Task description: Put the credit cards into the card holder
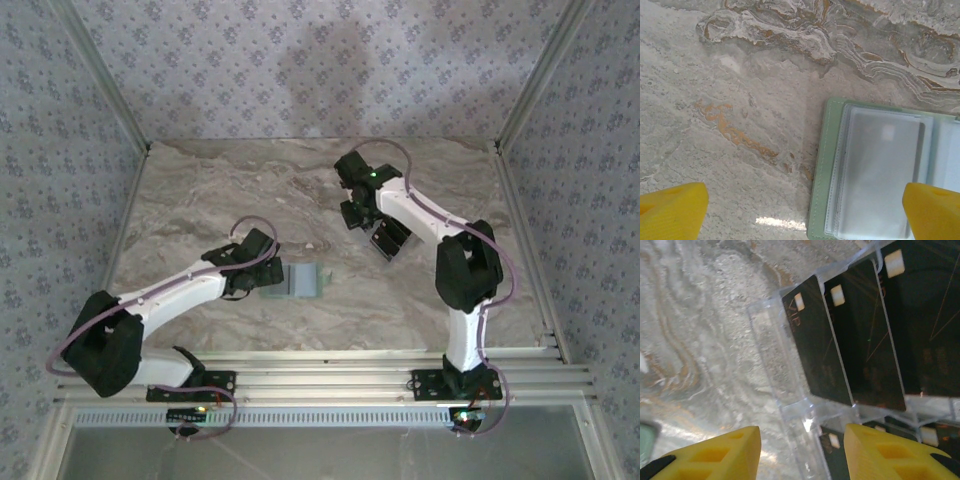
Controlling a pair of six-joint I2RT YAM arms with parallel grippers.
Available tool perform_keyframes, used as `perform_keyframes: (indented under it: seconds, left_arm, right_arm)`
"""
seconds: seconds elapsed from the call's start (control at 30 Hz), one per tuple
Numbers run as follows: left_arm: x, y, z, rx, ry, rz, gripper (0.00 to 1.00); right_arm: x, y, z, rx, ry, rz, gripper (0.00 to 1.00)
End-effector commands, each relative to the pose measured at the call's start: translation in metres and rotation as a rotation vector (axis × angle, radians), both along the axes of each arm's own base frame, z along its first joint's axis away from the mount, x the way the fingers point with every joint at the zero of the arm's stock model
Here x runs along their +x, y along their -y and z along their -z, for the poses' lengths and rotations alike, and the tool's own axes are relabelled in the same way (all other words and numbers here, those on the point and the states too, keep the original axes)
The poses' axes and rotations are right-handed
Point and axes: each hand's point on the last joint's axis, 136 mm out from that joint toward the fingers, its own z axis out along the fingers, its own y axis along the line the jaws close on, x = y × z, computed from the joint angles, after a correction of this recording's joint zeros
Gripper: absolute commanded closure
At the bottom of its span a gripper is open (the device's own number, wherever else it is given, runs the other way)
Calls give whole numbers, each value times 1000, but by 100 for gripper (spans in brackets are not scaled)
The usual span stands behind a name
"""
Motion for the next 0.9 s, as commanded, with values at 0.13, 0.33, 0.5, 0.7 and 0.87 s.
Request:
perform_keyframes:
  seconds: [0.13,0.33,0.5,0.7,0.87]
  left_arm:
    - [2,1,-2,10,-21,5,0]
    - [2,-1,0,15,-25,4,0]
    - [1,-2,2,13,-30,2,0]
    - [0,-2,4,13,-34,3,0]
    - [0,-2,5,10,-33,1,0]
  right_arm:
    - [19,0,8,-107,11,-38,52]
    - [29,-2,17,-138,2,-45,52]
    - [29,-3,26,-144,-18,-51,53]
    - [26,-8,28,-113,-37,-63,61]
    - [26,-11,24,-93,-34,-68,65]
